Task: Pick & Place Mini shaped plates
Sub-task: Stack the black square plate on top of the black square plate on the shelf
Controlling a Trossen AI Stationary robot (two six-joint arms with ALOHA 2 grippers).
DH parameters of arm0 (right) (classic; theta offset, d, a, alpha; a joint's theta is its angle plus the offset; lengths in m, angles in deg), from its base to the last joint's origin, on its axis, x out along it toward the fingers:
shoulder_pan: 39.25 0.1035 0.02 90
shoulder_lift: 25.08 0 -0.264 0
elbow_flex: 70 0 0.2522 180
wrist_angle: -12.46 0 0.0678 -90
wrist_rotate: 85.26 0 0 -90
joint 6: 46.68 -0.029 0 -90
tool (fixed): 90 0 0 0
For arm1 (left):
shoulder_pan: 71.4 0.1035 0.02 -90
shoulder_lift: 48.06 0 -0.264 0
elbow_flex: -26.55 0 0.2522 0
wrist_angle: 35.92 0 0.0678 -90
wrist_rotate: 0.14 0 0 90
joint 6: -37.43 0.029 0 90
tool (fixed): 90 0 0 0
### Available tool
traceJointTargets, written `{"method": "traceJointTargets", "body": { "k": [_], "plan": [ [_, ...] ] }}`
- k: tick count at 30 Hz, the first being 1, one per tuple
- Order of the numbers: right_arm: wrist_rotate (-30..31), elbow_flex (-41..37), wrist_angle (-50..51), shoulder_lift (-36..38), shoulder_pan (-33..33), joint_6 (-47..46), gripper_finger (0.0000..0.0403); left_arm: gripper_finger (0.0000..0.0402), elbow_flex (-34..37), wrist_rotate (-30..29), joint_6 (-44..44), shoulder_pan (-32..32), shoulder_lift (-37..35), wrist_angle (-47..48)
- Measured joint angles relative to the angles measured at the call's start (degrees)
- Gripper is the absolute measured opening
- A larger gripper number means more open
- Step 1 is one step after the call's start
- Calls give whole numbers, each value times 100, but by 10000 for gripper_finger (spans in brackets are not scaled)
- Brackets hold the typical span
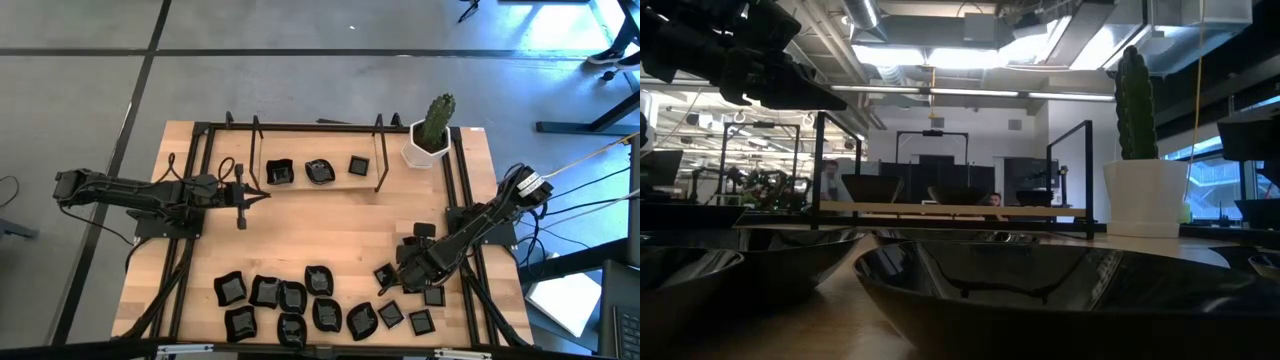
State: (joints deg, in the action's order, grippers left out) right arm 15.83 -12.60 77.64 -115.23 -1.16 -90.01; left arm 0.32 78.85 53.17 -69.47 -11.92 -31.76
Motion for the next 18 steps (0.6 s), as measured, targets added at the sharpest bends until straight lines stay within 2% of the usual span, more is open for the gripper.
{"method": "traceJointTargets", "body": {
  "k": [4,12,14,18],
  "plan": [
    [-33,-3,-22,-4,0,-17,114,7,0,1,-2,2,0,0],
    [26,0,51,-20,-7,35,16,4,0,0,-2,1,0,0],
    [32,55,81,-26,-7,94,8,2,0,1,0,1,0,0],
    [230,230,113,-28,-6,242,21,4,0,-1,0,2,0,-2]
  ]
}}
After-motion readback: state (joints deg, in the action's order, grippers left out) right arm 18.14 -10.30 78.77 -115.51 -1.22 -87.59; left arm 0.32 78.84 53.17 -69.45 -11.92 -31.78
